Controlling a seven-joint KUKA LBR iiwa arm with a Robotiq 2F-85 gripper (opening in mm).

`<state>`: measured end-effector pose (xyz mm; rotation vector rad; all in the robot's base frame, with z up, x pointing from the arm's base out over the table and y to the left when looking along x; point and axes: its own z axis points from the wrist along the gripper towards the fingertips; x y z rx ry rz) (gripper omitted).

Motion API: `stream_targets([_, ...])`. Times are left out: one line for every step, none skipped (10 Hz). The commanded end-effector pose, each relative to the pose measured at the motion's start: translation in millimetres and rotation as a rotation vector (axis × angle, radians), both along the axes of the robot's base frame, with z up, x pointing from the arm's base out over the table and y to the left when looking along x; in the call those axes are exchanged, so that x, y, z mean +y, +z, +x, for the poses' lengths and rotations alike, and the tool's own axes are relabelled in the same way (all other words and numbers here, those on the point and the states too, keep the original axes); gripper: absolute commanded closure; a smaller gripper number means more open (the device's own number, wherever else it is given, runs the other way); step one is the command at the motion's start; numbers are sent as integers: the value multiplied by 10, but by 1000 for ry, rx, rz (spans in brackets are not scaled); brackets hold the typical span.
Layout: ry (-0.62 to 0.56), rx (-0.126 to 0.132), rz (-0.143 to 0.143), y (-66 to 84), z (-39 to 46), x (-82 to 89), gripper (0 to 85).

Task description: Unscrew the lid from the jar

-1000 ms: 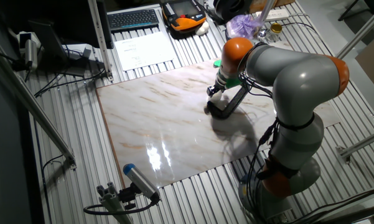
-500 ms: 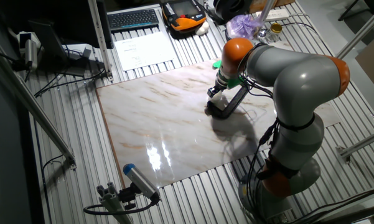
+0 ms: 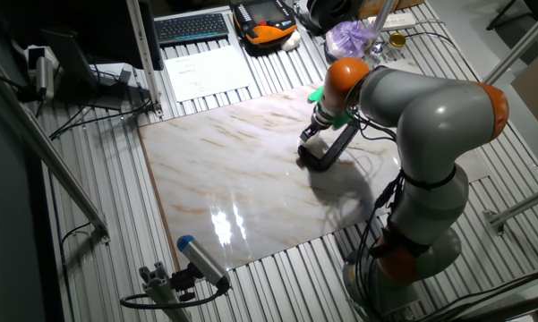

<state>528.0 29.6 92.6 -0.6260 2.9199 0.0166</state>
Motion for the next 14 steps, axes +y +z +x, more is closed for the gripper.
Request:
stream_targets([23, -7, -9, -5, 0, 1, 340])
stream_targets([22, -7, -14, -3, 1, 0, 340])
stream_targets([22, -8, -17, 7, 3, 3, 340])
stream_targets([21, -9, -20, 17, 5, 6, 340])
stream_targets([21, -9, -23, 27, 8, 5, 340])
stream_targets([20, -9, -25, 27, 8, 6, 340])
stream_targets([21, -8, -19, 25, 7, 8, 340])
stream_targets([22, -9, -13, 21, 7, 9, 340])
stream_targets([23, -12, -3, 13, 9, 10, 340])
stream_targets([25, -15, 8, 7, 9, 11, 340])
stream_targets([26, -13, 19, 2, 8, 15, 340])
stream_targets([28, -13, 27, -5, 9, 18, 340])
stream_targets([27, -14, 25, -4, 11, 20, 340])
stream_targets([26, -18, 20, 2, 15, 21, 340])
